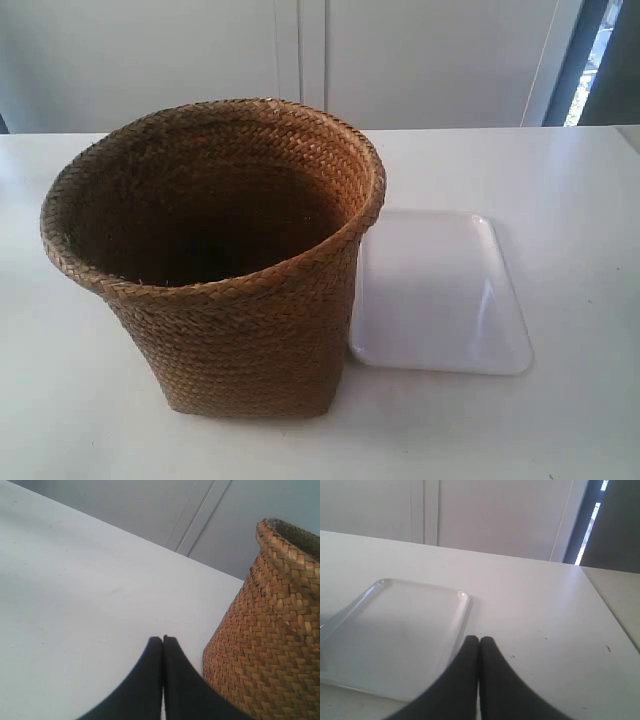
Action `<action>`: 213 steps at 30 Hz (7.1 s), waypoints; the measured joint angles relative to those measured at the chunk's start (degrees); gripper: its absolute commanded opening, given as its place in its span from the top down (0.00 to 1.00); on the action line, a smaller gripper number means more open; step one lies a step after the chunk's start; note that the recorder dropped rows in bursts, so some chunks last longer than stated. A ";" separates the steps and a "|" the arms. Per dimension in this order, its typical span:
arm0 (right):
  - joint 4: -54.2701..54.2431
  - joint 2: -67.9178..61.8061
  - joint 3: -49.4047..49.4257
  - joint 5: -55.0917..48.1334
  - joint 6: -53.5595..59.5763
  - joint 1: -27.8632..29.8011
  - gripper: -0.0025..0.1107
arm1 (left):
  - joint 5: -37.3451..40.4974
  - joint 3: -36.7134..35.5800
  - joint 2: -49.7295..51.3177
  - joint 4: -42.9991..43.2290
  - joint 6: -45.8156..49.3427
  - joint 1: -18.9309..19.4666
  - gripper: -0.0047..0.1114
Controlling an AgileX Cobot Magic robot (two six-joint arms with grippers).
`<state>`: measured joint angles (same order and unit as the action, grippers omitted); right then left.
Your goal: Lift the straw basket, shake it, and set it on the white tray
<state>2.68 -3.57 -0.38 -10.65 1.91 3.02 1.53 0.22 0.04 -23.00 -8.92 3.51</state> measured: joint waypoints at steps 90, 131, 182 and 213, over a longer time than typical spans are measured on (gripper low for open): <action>-3.24 -44.70 -42.77 -3.55 -21.79 0.00 0.98 | -1.53 37.64 43.11 -6.00 4.64 0.00 0.96; -37.01 -86.24 -93.11 -47.46 10.85 -5.21 0.47 | 52.36 74.96 74.78 -2.73 22.30 -0.01 0.55; -21.98 -97.56 -93.11 -59.16 3.01 -17.87 0.28 | 54.80 74.96 87.13 -5.56 22.67 -1.38 0.53; -27.75 -101.82 -93.11 -58.28 2.16 -17.95 0.98 | 54.29 74.96 90.35 -7.03 22.91 -3.54 0.96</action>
<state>-25.07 -105.39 -93.50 -68.94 4.07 -14.94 55.82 75.18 90.39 -30.03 13.99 -0.02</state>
